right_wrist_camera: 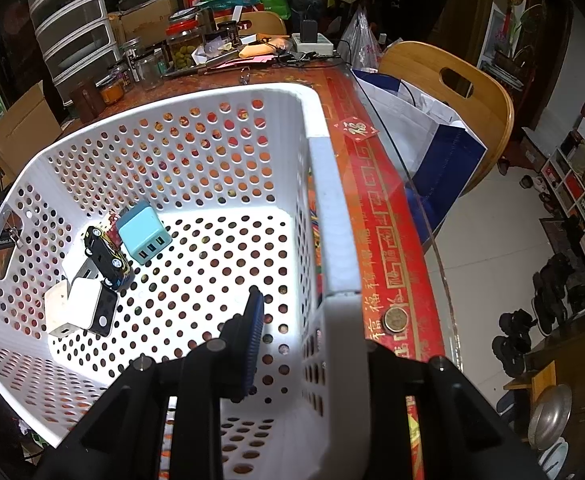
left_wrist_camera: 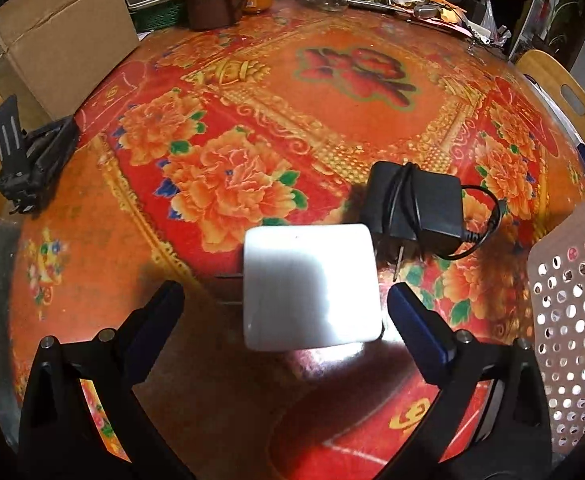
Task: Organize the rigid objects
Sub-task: 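Grasp the white square charger on the table with the left gripper, then carry the white charger into the basket and open the left gripper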
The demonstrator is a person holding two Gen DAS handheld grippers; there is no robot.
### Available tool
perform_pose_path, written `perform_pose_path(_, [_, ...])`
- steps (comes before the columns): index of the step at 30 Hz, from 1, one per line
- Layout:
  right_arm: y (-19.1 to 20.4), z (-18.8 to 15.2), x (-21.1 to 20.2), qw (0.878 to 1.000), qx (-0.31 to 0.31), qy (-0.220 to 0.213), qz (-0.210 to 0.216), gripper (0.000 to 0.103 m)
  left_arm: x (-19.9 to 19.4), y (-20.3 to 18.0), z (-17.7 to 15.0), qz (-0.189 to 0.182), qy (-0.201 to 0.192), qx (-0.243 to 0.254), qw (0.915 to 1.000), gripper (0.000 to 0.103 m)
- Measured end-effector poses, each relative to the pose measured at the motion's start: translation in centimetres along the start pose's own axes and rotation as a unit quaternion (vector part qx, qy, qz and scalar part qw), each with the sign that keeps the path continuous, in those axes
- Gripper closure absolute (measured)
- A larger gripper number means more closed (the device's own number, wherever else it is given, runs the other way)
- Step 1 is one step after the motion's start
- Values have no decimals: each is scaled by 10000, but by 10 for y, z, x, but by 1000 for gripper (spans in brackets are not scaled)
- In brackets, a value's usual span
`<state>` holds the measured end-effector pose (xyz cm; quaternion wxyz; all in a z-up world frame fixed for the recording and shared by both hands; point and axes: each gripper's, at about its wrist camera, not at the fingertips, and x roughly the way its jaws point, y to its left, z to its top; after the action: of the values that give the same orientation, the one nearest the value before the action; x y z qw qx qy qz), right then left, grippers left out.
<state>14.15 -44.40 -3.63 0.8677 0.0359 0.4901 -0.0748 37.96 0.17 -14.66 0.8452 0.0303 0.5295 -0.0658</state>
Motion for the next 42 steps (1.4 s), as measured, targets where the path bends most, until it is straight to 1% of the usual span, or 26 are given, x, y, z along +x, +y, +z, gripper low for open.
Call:
perform_pose_path(3, [0, 0, 0, 10000, -3, 11, -17, 76, 5, -1, 1, -100, -13, -51, 9999, 6])
perform_pose_path(7, [0, -1, 0, 10000, -14, 14, -27, 76, 7, -1, 0, -98, -83, -69, 9999, 9])
perform_pose_path(9, [0, 0, 1, 10000, -12, 14, -25, 76, 5, -2, -1, -103, -131, -67, 9998, 13])
perform_pose_path(11, [0, 0, 1, 10000, -5, 11, -24, 76, 1, -1, -1, -80, -218, -86, 9997, 28])
perform_pose_path(14, [-1, -1, 1, 10000, 1, 8, -31, 76, -2, 5, -4, -69, -259, -212, 9994, 28])
perform_pose_path(16, [-1, -1, 1, 10000, 3, 4, -28, 76, -8, 11, -8, 67, -380, -352, 9986, 29])
perform_pose_path(19, [-2, -1, 1, 10000, -6, -4, -15, 76, -30, 19, -12, 241, -750, -463, 9958, 29])
perform_pose_path(21, [-2, 0, 0, 10000, -16, -10, -8, 76, -51, 17, -15, 547, -1084, -409, 9918, 29])
perform_pose_path(24, [-3, 0, -1, 10000, -30, -25, 24, 76, -74, 10, -17, 766, -1373, -265, 9872, 29])
perform_pose_path(33, [-2, 0, -2, 10000, -28, -43, 49, 76, -119, -11, -17, 757, -1668, -33, 9831, 29])
perform_pose_path(42, [-1, 0, -2, 10000, -26, -50, 54, 75, -172, -55, -21, 636, -2032, 334, 9765, 29])
